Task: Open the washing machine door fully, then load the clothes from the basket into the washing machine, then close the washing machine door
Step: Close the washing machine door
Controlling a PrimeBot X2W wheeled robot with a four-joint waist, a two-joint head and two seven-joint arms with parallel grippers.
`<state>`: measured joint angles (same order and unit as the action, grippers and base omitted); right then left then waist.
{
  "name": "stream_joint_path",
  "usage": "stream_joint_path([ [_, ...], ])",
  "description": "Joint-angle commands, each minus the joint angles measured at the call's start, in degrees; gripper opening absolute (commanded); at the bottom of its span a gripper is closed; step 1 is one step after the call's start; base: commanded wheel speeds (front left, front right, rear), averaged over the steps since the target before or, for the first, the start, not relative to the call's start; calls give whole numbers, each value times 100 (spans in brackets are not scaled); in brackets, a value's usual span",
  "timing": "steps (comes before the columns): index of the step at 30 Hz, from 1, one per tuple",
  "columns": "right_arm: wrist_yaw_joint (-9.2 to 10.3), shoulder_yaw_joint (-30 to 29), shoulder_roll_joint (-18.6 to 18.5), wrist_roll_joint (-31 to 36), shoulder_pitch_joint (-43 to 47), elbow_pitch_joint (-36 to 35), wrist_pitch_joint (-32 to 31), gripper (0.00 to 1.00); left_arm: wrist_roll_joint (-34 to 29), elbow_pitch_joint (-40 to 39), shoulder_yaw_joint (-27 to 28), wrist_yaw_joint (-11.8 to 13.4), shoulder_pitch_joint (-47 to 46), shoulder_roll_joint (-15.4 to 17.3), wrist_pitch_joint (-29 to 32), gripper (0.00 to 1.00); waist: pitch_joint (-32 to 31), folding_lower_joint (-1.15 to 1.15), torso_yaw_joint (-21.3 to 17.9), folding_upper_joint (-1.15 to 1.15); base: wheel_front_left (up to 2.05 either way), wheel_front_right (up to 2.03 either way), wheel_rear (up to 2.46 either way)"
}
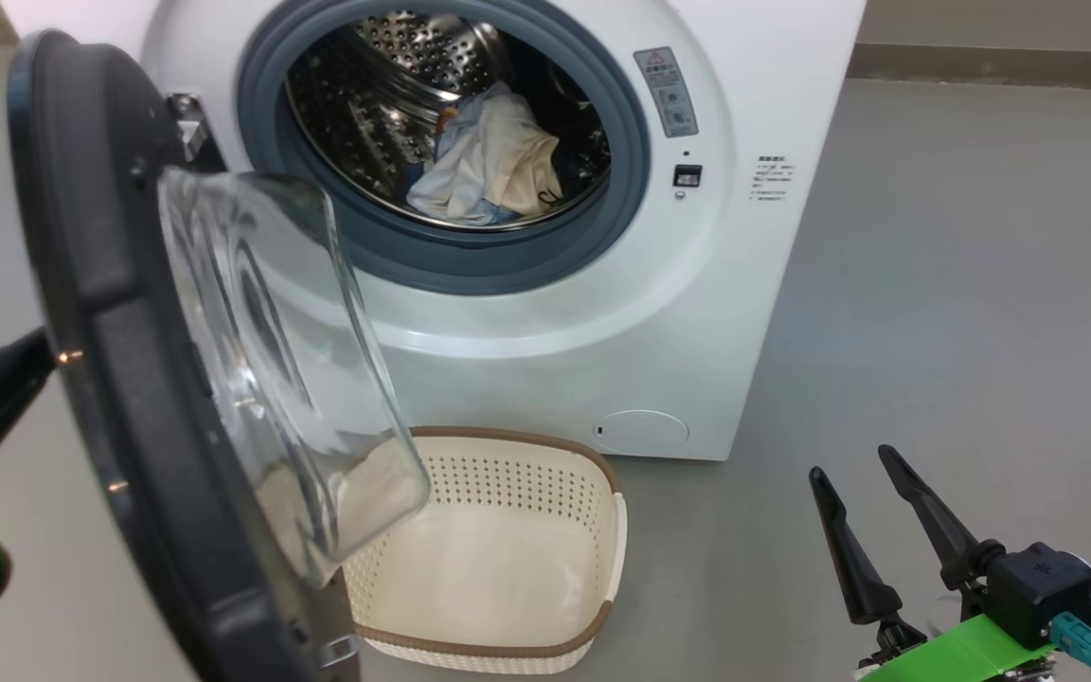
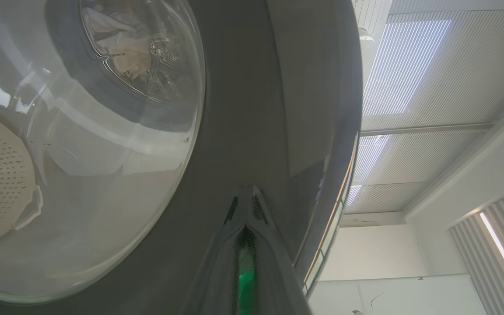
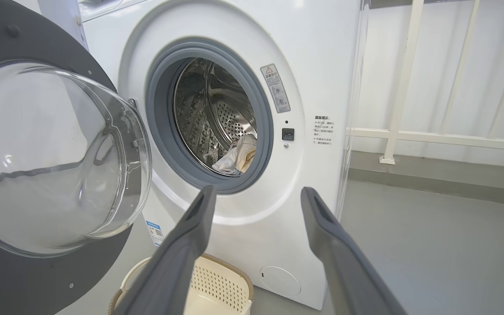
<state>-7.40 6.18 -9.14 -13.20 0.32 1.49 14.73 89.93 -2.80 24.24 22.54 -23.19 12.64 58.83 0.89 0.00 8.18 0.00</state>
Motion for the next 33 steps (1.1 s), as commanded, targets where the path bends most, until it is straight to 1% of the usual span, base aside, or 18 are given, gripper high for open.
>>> stream_joint_path([
  [1, -9, 96, -25, 22, 3, -161, 27, 100, 75, -240, 45, 8, -83, 84, 75, 0, -2, 0, -60, 0, 0, 0, 0],
  [8, -9, 73, -11, 24, -11, -172, 27, 100, 84, -251, -152, -71, -83, -229, 23, 0, 19, 0, -184, 0, 0, 0, 0],
  [15, -9, 50, 4, 27, -38, -188, 27, 100, 80, -275, -366, -154, -44, -472, 36, 0, 88, 0, -269, 0, 0, 0, 0],
  [24, -9, 43, 6, 21, -89, -174, 27, 100, 103, -226, -612, -273, -35, -689, 37, 0, 126, 0, -323, 0, 0, 0, 0],
  [33, -9, 50, 5, 14, -119, -167, 27, 100, 134, -51, -827, -387, -98, -822, -18, 0, 125, 0, -391, 0, 0, 0, 0],
])
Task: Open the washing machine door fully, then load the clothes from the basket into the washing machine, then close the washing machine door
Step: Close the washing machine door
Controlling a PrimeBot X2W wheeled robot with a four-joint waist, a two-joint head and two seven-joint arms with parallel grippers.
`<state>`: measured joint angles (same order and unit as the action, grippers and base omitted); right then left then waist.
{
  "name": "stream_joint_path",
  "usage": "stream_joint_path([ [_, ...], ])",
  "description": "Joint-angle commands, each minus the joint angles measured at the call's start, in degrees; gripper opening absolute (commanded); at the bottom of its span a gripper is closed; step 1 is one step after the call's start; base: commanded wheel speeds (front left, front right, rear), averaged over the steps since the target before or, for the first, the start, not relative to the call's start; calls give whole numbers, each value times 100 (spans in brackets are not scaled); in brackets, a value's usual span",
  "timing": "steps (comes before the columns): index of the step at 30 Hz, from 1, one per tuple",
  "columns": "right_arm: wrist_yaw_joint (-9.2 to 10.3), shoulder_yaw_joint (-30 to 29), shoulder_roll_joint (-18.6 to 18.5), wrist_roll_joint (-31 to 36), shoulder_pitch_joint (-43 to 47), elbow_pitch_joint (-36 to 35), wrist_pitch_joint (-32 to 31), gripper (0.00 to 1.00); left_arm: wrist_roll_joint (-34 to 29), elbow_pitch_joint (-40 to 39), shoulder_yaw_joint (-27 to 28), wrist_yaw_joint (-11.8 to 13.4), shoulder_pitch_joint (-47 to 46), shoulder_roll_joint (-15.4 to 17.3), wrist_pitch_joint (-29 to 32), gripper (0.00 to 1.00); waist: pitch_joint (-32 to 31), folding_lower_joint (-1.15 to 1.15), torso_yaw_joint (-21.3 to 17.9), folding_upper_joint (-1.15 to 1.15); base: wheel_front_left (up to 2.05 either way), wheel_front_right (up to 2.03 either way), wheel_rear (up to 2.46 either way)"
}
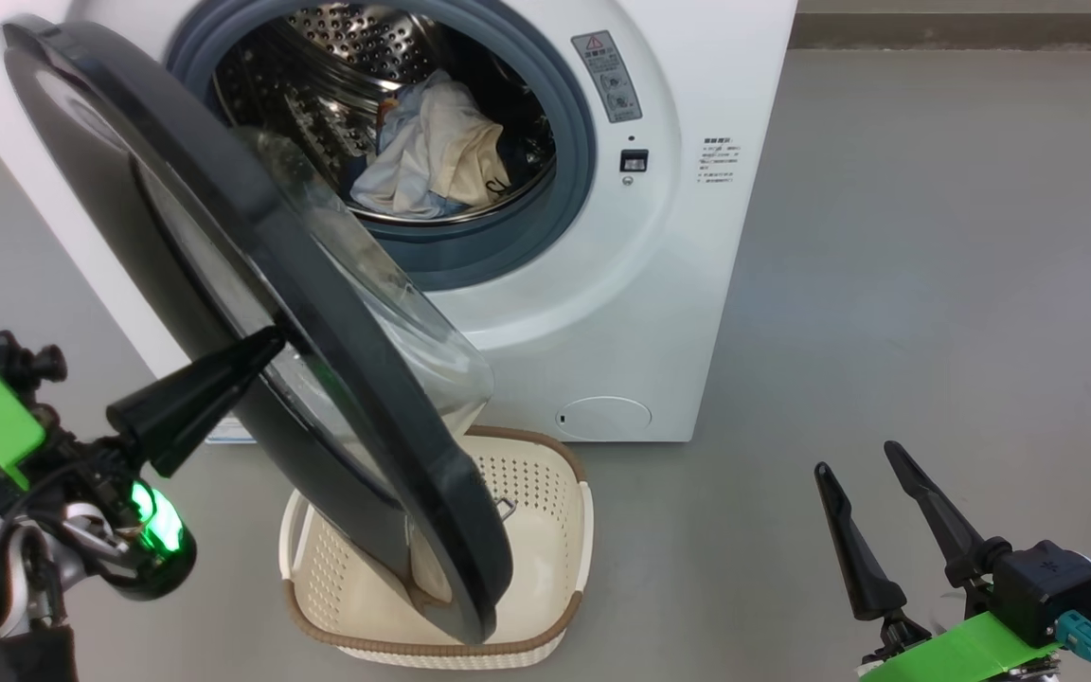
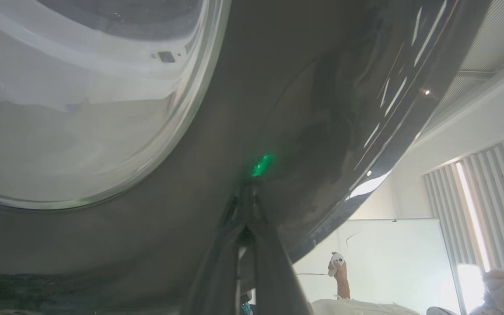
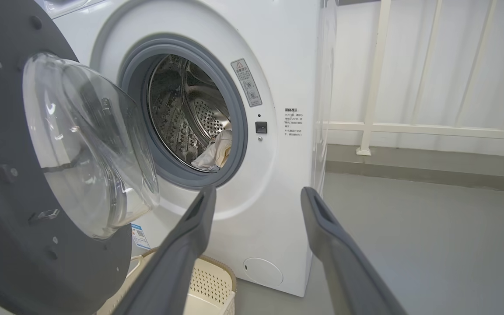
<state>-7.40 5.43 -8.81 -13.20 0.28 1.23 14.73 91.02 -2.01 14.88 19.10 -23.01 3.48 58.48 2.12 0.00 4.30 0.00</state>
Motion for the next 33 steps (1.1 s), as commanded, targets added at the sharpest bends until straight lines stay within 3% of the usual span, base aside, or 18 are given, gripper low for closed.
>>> stream_joint_path([
  [1, -9, 127, -29, 12, -118, -141, 27, 100, 27, -113, 85, -59, -124, 85, 12, 0, 4, 0, -15, 0, 0, 0, 0],
  [33, -9, 205, -50, 12, -182, -117, 27, 100, 90, 544, -118, -483, -470, -23, -343, 0, 91, 0, -468, 0, 0, 0, 0],
])
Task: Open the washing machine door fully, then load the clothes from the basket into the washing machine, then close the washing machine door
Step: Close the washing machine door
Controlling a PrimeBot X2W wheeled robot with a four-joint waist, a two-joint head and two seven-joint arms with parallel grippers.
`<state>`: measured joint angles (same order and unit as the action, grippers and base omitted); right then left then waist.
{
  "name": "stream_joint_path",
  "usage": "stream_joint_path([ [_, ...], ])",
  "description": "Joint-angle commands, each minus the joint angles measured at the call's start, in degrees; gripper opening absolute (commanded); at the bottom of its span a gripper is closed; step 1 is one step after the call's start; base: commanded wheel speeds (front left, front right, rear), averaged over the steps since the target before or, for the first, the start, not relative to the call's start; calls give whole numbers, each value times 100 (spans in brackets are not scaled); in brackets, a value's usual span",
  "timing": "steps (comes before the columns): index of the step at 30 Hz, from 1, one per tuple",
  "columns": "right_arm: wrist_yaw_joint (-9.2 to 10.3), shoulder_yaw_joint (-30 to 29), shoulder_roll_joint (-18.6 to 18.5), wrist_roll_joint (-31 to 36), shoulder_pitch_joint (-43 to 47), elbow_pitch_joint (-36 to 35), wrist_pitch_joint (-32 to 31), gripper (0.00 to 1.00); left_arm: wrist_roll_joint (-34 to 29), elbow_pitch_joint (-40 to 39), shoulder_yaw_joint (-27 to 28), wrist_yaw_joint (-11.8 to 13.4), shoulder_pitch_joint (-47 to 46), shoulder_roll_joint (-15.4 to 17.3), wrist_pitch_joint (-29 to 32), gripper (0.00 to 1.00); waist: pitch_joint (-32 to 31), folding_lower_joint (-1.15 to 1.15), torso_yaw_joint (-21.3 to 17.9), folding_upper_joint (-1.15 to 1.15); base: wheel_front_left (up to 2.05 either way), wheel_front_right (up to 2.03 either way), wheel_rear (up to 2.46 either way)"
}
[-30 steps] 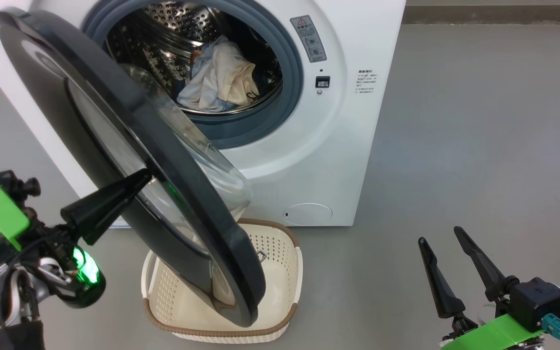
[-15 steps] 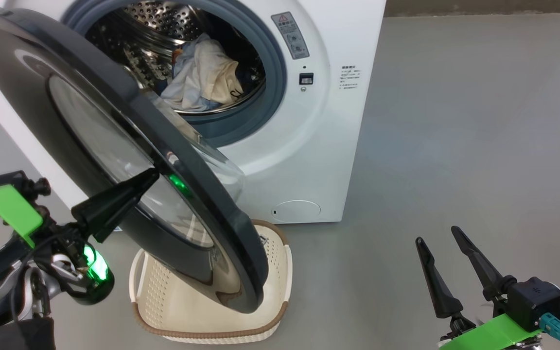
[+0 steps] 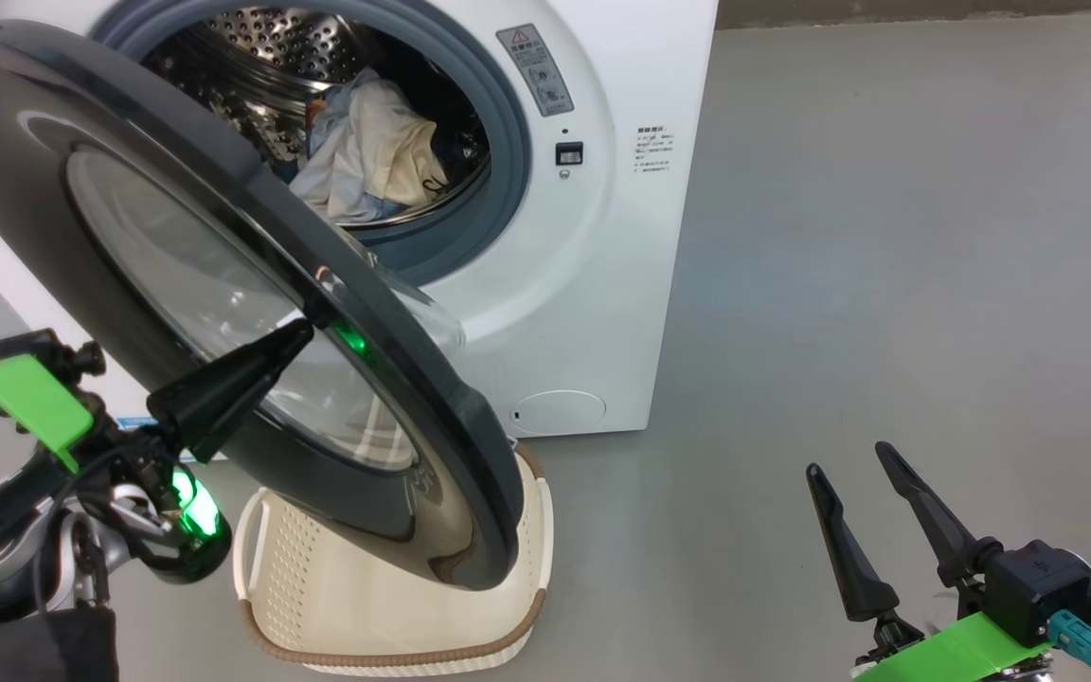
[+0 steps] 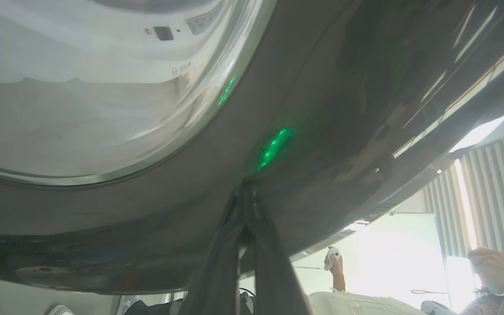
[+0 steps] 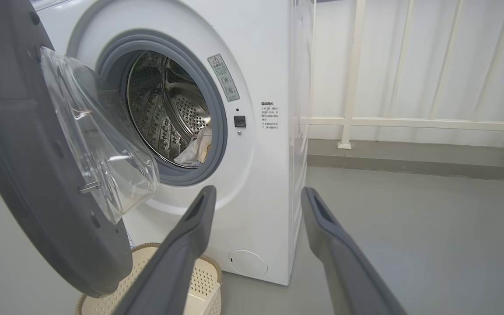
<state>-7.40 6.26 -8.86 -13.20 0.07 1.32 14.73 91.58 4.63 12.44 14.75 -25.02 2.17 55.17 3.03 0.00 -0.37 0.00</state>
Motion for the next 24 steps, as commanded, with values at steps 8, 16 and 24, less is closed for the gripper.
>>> stream_joint_path([
  [8, -9, 120, -18, 11, -178, -140, 27, 100, -36, 135, 100, -224, -419, 94, -287, 0, 24, 0, -24, 0, 0, 0, 0],
  [16, -9, 113, 18, 10, -216, -129, 27, 100, 8, 348, 15, -339, -591, 84, -416, 0, 84, 0, -39, 0, 0, 0, 0],
  [24, -9, 119, 60, 11, -246, -126, 27, 100, -6, 565, -57, -493, -745, 79, -623, 0, 128, 0, -49, 0, 0, 0, 0],
])
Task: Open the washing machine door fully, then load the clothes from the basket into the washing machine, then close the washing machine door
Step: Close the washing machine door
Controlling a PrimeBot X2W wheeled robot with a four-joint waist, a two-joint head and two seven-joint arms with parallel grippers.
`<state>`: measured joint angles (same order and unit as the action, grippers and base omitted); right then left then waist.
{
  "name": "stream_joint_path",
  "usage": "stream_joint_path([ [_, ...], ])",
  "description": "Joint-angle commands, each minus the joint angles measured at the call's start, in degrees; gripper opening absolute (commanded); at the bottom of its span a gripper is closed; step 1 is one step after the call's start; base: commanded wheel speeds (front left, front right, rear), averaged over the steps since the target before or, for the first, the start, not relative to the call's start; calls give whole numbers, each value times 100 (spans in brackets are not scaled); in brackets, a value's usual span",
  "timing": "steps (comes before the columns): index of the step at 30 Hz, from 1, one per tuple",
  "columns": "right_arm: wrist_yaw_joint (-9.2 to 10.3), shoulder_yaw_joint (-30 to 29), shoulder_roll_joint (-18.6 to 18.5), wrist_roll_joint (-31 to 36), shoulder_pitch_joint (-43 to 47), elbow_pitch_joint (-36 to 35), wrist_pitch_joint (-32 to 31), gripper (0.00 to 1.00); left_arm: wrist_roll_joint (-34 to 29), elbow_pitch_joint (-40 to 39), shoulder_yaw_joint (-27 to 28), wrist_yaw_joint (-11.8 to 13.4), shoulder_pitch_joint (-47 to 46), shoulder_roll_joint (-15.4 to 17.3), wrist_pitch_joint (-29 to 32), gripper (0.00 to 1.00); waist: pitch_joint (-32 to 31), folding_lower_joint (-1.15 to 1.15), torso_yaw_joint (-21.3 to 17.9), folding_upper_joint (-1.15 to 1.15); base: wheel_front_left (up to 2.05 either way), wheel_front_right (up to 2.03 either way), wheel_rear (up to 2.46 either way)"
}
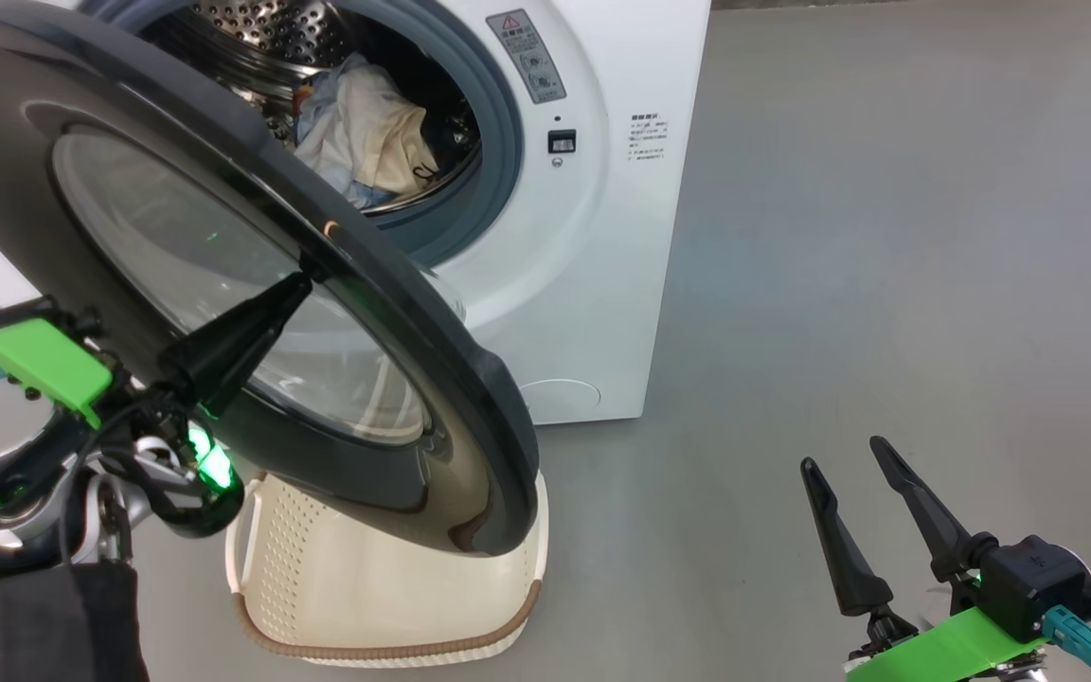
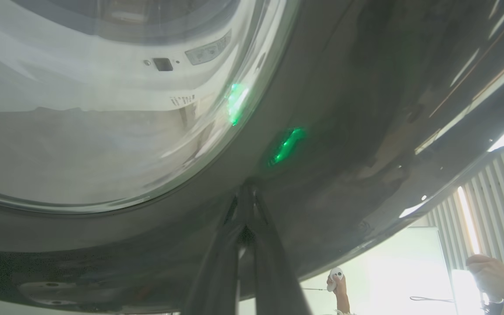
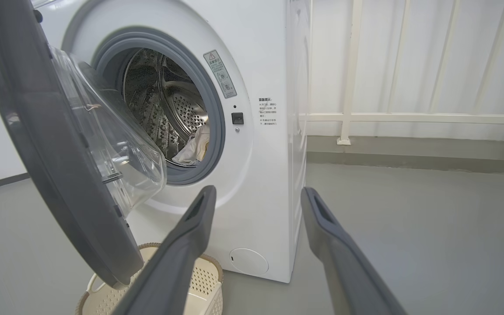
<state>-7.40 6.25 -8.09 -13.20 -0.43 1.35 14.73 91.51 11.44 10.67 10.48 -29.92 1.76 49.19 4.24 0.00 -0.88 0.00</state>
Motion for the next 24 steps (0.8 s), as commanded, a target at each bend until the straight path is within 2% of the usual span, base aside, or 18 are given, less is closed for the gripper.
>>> stream_joint_path([
  [1, -9, 120, -12, 10, -199, -128, 27, 100, -1, -92, 113, -83, -272, 119, -58, 0, 12, 0, 3, 0, 0, 0, 0],
  [10, -9, 79, 7, 13, -194, -131, 27, 100, -326, -47, 91, -337, -218, 253, -311, 2, 22, 0, 45, 0, 0, 0, 0],
  [11, -9, 71, 9, 15, -192, -132, 27, 100, -372, -67, 94, -380, -193, 290, -333, 11, 20, 0, 54, 0, 0, 0, 0],
  [12, -9, 54, 16, 22, -192, -143, 27, 100, -514, -114, 108, -458, -138, 385, -427, 46, 24, 0, 71, 0, 0, 0, 0],
  [13, -9, 43, 21, 26, -192, -152, 27, 100, -582, -155, 100, -508, -102, 426, -458, 58, 28, 0, 80, 0, 0, 0, 0],
  [14, -9, 43, 21, 26, -192, -152, 27, 100, -582, -155, 100, -508, -102, 426, -458, 58, 28, 0, 80, 0, 0, 0, 0],
  [16, -9, 25, 28, 32, -184, -168, 27, 100, -752, -259, 98, -624, -13, 515, -567, 100, 32, 0, 97, 0, 0, 0, 0],
  [24, -9, -35, 31, 42, -130, -198, 27, 100, -1739, -663, 34, -1184, 529, 868, -1243, 100, 25, 0, 114, 0, 0, 0, 0],
])
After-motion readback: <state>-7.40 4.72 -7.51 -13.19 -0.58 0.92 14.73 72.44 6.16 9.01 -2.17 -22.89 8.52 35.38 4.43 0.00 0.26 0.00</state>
